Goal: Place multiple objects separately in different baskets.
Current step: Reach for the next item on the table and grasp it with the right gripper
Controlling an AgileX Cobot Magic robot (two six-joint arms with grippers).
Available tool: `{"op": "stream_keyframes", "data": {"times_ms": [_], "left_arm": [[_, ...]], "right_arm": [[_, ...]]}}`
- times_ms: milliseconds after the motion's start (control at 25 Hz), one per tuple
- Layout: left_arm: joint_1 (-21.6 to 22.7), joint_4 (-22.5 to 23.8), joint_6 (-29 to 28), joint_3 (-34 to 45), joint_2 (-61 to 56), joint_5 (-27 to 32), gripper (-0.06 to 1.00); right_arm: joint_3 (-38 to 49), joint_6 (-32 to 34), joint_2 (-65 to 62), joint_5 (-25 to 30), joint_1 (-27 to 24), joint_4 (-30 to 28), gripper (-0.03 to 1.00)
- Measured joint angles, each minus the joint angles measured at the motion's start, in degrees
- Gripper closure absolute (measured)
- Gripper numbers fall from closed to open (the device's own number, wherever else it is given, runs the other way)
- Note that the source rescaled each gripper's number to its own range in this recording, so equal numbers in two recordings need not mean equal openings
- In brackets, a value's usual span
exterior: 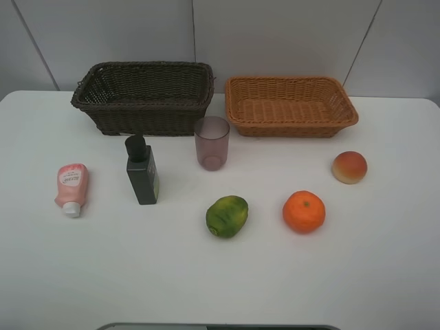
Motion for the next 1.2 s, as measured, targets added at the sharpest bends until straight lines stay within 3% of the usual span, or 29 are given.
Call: {"op": "stream_keyframes", "data": {"times_ms": [1200], "left_arm": [[0.0, 0.0, 0.0, 0.0, 0.0, 0.0, -0.06]], "right_arm": [[0.0, 0.0, 0.0, 0.0, 0.0, 0.0, 0.07]]}}
